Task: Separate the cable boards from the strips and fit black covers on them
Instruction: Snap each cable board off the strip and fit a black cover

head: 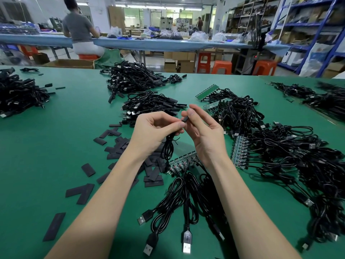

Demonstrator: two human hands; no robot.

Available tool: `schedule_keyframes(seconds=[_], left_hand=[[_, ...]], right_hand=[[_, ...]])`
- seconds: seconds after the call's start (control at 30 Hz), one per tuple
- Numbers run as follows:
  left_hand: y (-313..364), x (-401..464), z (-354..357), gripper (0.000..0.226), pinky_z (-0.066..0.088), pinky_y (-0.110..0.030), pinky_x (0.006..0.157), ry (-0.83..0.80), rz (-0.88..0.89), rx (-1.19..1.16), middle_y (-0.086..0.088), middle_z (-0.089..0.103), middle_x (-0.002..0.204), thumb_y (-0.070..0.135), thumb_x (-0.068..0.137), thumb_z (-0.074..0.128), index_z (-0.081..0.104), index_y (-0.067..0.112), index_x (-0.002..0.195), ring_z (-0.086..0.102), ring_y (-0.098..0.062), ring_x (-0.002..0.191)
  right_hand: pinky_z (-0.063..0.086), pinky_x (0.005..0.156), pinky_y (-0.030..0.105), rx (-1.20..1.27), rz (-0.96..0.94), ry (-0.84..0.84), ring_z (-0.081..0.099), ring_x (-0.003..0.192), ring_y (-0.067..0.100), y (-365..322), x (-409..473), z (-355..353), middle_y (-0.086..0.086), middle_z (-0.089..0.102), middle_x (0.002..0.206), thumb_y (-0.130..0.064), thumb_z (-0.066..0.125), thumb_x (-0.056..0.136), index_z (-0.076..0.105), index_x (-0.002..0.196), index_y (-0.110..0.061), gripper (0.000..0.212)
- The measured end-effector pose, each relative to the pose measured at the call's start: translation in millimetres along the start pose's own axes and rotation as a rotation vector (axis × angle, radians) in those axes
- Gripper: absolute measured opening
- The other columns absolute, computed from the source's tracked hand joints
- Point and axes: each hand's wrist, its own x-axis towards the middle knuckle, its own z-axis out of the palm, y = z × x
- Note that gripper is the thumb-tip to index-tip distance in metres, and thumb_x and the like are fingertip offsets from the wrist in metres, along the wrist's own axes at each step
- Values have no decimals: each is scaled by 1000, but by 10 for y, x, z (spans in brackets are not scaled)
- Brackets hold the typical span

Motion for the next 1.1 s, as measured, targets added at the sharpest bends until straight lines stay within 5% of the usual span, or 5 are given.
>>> schedule_keyframes(seconds=[0.33, 0.7, 0.83, 0.93, 1.1], left_hand=[[45, 14, 8, 7, 58, -27, 73, 8, -25, -33, -18, 76, 82, 3, 80, 81, 77, 7, 85, 74, -25, 74], [-8, 59, -22, 24, 49, -10, 78, -102, -131, 365, 10, 69, 92, 18, 84, 80, 74, 37, 98, 67, 4, 85], [26, 254, -35, 26, 51, -13, 78, 42, -70, 465, 7, 72, 88, 15, 84, 79, 71, 22, 108, 69, -5, 81], [53, 536, -133, 20, 50, -11, 75, 132, 48, 703, 13, 68, 83, 16, 84, 79, 67, 19, 101, 65, -5, 76], [-100, 1028, -423, 17, 49, -36, 83, 139, 143, 1156, -2, 68, 99, 18, 89, 71, 66, 23, 105, 56, -21, 103]], right_hand=[[59, 76, 25, 84, 30, 13, 70, 75, 15, -17, 11, 52, 9, 77, 91, -4, 69, 90, 74, 99, -11, 13], [59, 83, 25, 130, -16, 156, 72, 80, 14, -84, 95, -24, 7, 77, 93, -8, 69, 93, 66, 118, -11, 26], [61, 85, 32, -169, 139, 226, 73, 98, 24, -59, 171, -247, 7, 75, 113, -30, 63, 100, 60, 125, -18, 28], [61, 80, 31, -469, 207, 225, 72, 92, 21, -22, 226, -439, 0, 78, 102, -31, 64, 98, 70, 107, -17, 17], [59, 83, 35, -840, 193, 113, 71, 87, 15, 85, 241, -584, -6, 78, 90, -32, 71, 90, 77, 83, -20, 15]])
